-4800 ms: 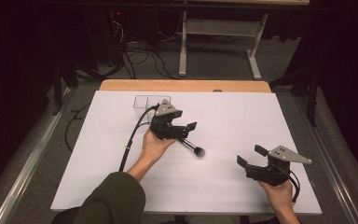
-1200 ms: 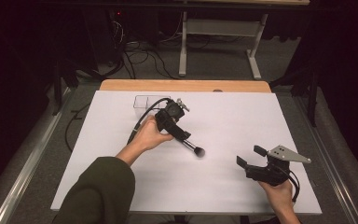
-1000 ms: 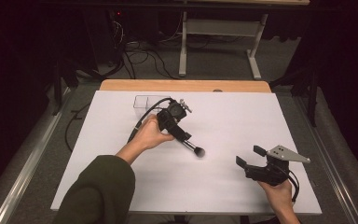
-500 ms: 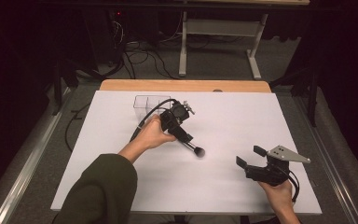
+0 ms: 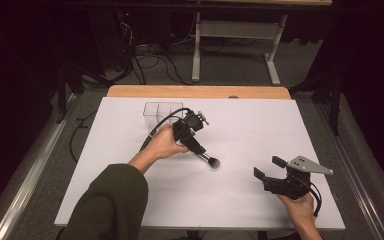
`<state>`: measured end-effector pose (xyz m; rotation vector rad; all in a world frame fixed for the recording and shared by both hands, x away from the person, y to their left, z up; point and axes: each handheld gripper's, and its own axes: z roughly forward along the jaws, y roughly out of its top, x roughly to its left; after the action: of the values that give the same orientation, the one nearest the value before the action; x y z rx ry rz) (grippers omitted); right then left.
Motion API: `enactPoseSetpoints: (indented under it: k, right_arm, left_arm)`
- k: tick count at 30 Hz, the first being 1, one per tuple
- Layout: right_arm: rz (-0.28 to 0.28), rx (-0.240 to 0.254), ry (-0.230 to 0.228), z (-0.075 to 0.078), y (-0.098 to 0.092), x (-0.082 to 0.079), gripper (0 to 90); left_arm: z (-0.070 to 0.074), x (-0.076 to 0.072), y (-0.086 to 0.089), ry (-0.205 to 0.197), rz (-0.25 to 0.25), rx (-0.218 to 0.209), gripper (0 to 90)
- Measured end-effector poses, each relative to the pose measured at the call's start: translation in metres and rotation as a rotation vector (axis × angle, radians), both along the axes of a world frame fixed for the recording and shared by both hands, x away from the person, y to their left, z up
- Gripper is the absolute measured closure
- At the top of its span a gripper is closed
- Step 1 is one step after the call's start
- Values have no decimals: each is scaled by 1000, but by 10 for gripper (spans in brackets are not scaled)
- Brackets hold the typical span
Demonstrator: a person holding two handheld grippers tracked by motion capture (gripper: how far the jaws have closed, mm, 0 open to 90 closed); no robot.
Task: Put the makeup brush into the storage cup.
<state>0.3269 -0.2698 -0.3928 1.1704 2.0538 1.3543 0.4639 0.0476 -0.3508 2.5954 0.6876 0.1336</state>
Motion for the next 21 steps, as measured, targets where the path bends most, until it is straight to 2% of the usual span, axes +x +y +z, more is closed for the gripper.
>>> enactPoseSetpoints:
  k: [17, 21]
  right_arm:
    - [8, 1, 12, -1, 0, 1, 172]
    - [10, -1, 2, 0, 0, 0, 173]
  left_arm:
    - [-14, 4, -6, 15, -39, 38, 211]
    - [-19, 5, -8, 19, -43, 47, 212]
